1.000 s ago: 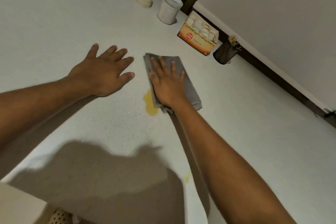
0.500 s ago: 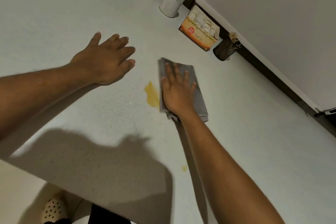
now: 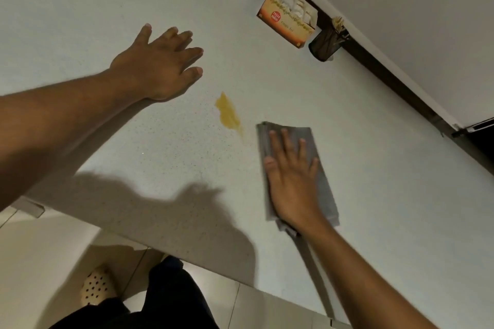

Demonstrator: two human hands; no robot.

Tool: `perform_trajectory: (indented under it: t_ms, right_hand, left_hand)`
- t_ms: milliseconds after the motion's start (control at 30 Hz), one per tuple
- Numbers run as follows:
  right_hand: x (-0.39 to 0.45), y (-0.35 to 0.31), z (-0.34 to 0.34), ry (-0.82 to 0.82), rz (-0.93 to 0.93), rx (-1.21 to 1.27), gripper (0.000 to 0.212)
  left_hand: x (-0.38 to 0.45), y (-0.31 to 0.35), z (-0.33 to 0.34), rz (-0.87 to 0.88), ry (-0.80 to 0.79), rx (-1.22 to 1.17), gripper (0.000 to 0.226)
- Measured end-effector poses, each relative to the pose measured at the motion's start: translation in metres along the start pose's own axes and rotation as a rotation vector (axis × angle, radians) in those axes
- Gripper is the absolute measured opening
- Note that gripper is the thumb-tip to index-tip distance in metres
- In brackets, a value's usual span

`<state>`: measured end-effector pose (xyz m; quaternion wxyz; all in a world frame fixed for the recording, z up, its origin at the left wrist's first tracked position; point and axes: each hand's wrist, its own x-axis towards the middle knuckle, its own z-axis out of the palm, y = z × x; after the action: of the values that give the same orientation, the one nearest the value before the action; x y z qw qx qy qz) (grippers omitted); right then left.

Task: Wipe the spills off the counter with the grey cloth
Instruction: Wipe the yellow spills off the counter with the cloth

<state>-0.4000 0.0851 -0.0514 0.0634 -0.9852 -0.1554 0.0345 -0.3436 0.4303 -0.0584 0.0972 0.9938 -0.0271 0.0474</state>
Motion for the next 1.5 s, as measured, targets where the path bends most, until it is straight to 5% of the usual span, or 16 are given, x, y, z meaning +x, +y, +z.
perform_trajectory:
  t_ms: [167, 300, 433, 567, 700, 800, 967, 1233, 1333, 1500]
  right_hand:
    - [0.06, -0.033, -0.008, -0.011, -0.176, 0.028, 0.055]
    - [0.092, 0.012, -0.024, -0.026, -0.018, 0.05, 0.055]
    - [0.02, 0.045, -0.021, -0.035, 0.05, 0.026, 0.057]
    - [-0.052, 0.002, -0.001, -0.077, -0.323, -0.031, 0.056]
    - [-0.01, -0.043, 0.007, -0.075, -0.477, 0.013, 0.053]
    - [0.07, -0.046, -0.003, -0.038, -0.373, 0.031, 0.054]
    - [0.155, -0.064, -0.013, -0.036, 0.068, 0.075, 0.058]
    - [0.023, -0.028, 0.003, -0.094, -0.476, 0.065, 0.052]
    - [0.032, 0.042, -0.019, -0.069, -0.351, 0.041, 0.052]
    - [0.13, 0.094, -0.041, -0.03, 0.161, 0.034, 0.056]
  left_hand:
    - [-0.001, -0.003, 0.003, 0.015, -0.019, 0.028, 0.086]
    - [-0.001, -0.007, 0.002, 0.026, -0.023, 0.052, 0.084]
    - [-0.002, -0.006, 0.002, 0.021, -0.023, 0.049, 0.083]
    - [0.0, -0.001, 0.003, 0.004, -0.031, 0.054, 0.084]
    - [0.001, -0.002, 0.004, -0.009, -0.04, 0.038, 0.074]
    - [0.001, -0.003, 0.005, -0.005, -0.035, 0.039, 0.074]
    - [-0.001, -0.004, 0.003, 0.009, -0.011, 0.034, 0.073]
    - [-0.004, -0.003, 0.001, 0.005, 0.007, -0.004, 0.078]
    - [-0.004, -0.003, 0.002, 0.003, 0.004, 0.025, 0.072]
    - [-0.004, -0.003, 0.003, -0.016, 0.007, -0.008, 0.072]
